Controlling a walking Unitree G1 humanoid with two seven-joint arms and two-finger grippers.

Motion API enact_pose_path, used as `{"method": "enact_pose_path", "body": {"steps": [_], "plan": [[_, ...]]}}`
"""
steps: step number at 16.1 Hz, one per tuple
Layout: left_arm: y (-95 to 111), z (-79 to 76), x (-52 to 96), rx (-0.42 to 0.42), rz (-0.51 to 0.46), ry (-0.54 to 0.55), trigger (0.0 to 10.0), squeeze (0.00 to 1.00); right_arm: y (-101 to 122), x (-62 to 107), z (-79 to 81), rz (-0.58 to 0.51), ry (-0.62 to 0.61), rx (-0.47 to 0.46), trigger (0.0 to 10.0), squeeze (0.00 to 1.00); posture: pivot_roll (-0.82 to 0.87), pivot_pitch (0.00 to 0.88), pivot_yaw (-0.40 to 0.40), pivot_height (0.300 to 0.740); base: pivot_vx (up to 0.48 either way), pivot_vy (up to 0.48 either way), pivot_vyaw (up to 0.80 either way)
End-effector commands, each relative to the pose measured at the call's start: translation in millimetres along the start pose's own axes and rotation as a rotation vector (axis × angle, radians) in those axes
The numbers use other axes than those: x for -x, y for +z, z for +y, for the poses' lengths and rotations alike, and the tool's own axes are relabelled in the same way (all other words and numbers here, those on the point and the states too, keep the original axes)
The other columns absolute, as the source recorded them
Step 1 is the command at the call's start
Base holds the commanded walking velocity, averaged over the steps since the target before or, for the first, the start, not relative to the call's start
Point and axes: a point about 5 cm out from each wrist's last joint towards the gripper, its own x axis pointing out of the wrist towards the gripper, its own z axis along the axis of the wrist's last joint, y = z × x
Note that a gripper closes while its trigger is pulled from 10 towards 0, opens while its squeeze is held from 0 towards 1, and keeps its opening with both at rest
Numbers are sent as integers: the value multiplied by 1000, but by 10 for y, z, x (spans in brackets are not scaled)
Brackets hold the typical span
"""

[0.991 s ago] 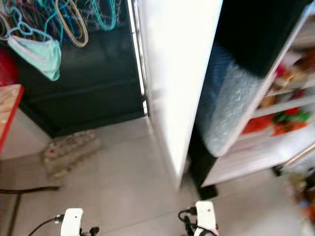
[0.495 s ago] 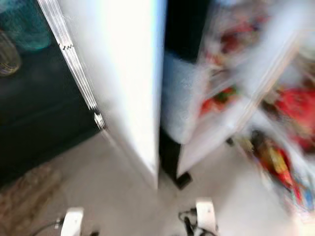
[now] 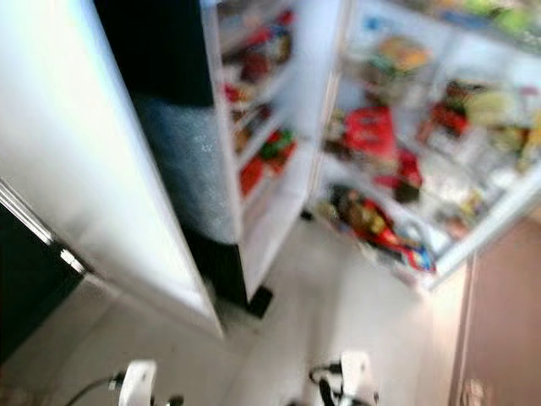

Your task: Restocking fridge

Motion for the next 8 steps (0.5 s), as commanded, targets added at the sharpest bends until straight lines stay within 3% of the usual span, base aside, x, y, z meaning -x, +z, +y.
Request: {"method": "enact_pose_path", "body": {"steps": [1, 4, 8], "plan": [[-127, 40, 26, -10, 54, 11, 10000, 0, -22, 8, -18, 7, -1, 4, 10000, 0, -84, 121, 51, 740, 0, 0, 0], [-148, 188, 48, -38, 66, 32, 10000, 0, -24, 9, -19, 6, 1, 5, 10000, 0, -81, 121, 51, 740, 0, -81, 0], [-154, 195, 50, -47, 70, 34, 10000, 0, -17, 8, -18, 4, 3, 4, 10000, 0, -82, 127, 50, 740, 0, -281, 0]]}}
